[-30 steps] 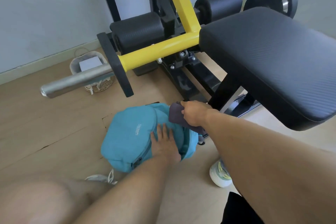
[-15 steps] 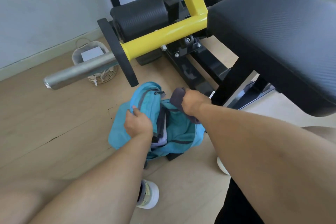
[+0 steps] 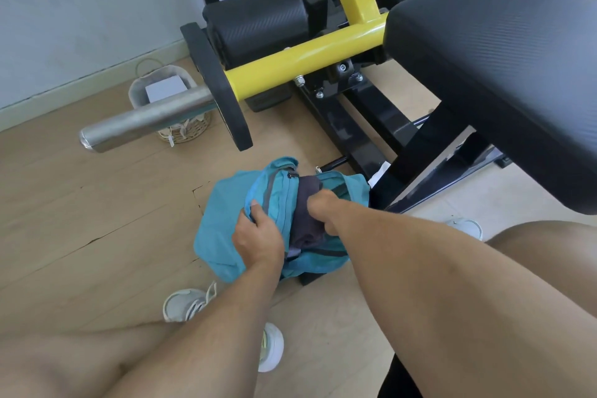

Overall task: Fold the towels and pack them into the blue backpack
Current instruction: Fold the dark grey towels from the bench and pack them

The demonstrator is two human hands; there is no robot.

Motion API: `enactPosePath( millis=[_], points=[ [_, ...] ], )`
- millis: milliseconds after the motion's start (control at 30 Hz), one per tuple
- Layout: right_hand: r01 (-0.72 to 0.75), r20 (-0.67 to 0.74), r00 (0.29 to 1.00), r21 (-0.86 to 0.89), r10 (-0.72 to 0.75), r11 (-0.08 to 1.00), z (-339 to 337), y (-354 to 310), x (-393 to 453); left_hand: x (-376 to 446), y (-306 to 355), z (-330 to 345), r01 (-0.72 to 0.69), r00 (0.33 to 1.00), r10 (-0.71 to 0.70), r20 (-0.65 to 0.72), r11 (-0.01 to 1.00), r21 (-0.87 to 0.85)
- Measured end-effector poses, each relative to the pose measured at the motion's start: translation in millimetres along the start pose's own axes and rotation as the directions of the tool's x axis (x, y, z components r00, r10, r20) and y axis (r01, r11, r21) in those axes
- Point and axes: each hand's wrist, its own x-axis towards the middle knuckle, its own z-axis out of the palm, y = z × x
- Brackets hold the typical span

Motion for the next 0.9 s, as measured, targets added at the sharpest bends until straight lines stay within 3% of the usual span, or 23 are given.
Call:
enactPosePath(
  millis=[133,200,267,333,433,500,633,733,833,900],
  points=[
    [-0.057,-0.065,0.997,-0.084,0.051,0.995,1.2,12.0,3.6,-2.9,-2.8,4.8,-0.069,0.994,0.063,0.085,0.995,0.067],
    [-0.041,-0.269,0.963,-0.058,0.024,0.997,-3.3,18.7,1.4,-6.4,-6.3,6.9,-0.149,0.981,0.134,0.142,0.984,0.102],
    [-0.012,-0.485,0.874,-0.083,-0.030,0.996,-9.4,23.4,-0.3,-10.6,-9.3,8.0,-0.231,0.960,0.203,0.195,0.963,0.137],
    [-0.074,-0.583,0.810,-0.198,-0.057,0.977,-15.7,28.0,-0.4,-14.9,-11.2,8.3,-0.295,0.935,0.244,0.256,0.938,0.182],
    [-0.237,-0.467,0.869,-0.096,0.167,0.967,-17.1,37.9,-4.4,-20.5,-12.6,8.2,-0.368,0.888,0.270,0.373,0.902,0.223],
    [-0.253,-0.366,0.900,0.007,0.238,0.968,-14.6,45.0,-5.5,-22.7,-13.2,9.2,-0.399,0.853,0.255,0.456,0.881,0.254],
    [0.019,-0.488,0.861,0.312,0.143,0.950,-21.7,38.9,-13.8,-27.2,-10.4,14.0,-0.431,0.773,0.146,0.618,0.835,0.343],
    [0.210,-0.564,0.823,0.410,0.066,0.887,-24.0,33.5,-25.2,-40.1,-2.1,15.6,-0.506,0.700,0.086,0.709,0.760,0.407],
    [0.332,-0.556,0.830,0.412,-0.055,0.849,-23.5,21.7,-32.4,-47.6,9.4,19.3,-0.519,0.722,0.107,0.684,0.737,0.433],
    [0.403,-0.535,0.830,0.385,-0.155,0.830,-27.9,7.5,-34.1,-47.5,18.4,23.2,-0.484,0.780,0.129,0.612,0.744,0.460]
  ],
)
